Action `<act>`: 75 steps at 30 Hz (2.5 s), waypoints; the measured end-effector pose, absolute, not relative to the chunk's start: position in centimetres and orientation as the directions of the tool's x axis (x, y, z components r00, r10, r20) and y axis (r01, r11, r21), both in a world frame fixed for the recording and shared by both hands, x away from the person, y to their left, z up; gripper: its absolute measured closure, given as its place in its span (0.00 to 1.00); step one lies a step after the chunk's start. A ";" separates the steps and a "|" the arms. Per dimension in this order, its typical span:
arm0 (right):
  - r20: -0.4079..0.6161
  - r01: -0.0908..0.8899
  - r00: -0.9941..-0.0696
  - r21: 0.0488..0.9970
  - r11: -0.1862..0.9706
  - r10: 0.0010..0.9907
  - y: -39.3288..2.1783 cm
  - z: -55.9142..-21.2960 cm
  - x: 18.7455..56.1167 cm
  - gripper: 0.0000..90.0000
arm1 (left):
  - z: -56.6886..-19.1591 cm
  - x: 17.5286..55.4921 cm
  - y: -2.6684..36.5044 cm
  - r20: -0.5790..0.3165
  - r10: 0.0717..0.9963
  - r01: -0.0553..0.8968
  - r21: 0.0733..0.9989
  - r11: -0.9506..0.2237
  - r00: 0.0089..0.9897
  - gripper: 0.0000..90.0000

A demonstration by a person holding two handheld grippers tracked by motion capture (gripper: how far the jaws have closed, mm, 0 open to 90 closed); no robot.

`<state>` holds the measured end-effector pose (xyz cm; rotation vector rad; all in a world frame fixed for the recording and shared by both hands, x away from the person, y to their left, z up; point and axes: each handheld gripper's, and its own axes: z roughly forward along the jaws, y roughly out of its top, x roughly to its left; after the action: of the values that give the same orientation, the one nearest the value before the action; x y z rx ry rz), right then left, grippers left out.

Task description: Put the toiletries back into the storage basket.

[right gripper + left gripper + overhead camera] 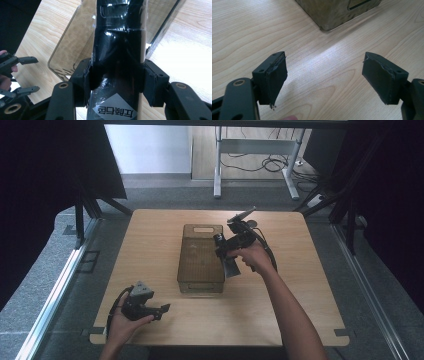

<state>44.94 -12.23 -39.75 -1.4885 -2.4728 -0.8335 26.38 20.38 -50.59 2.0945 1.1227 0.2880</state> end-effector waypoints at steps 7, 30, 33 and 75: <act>0.395 0.851 -0.502 0.385 0.357 0.769 -11.4 -40.0 45.4 0.52 | -50.6 26.4 20.4 -0.133 0.792 0.627 0.692 -0.356 0.596 0.23; 0.395 0.854 -0.498 0.376 0.359 0.772 -9.3 -40.1 46.5 0.52 | -50.6 26.4 20.4 -0.135 0.793 0.628 0.693 -0.354 0.595 0.23; 0.394 0.855 -0.497 0.373 0.360 0.773 -8.9 -40.1 46.6 0.52 | -50.6 26.4 20.4 -0.131 0.790 0.626 0.692 -0.359 0.598 0.23; 0.435 0.884 -0.456 0.326 0.336 0.776 -4.2 -42.8 48.4 0.52 | -50.3 26.1 19.9 -0.142 0.772 0.618 0.694 -0.369 0.619 0.23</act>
<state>48.41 -4.17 -42.77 -1.5112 -2.3958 -0.7825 26.11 19.86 -50.34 2.1065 1.0872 0.2674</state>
